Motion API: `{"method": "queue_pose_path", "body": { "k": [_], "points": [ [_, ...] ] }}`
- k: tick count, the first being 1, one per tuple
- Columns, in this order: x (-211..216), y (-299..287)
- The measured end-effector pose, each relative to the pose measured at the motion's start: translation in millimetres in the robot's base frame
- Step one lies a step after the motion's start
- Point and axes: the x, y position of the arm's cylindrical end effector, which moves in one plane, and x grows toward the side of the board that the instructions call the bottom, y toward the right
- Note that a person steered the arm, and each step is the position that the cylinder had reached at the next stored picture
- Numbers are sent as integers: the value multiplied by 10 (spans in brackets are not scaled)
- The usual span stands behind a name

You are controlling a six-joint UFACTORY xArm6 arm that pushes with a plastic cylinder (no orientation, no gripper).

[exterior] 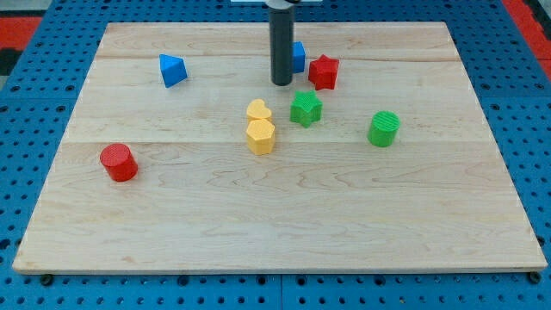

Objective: Move the blue triangle to the top center of the board

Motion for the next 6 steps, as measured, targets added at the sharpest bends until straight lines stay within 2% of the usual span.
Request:
{"method": "queue_pose_path", "body": {
  "k": [2,3,4,5,6],
  "points": [
    [-396,127],
    [-626,-197],
    [-675,-213],
    [-575,-965],
    [-371,-1110]
  ]
}}
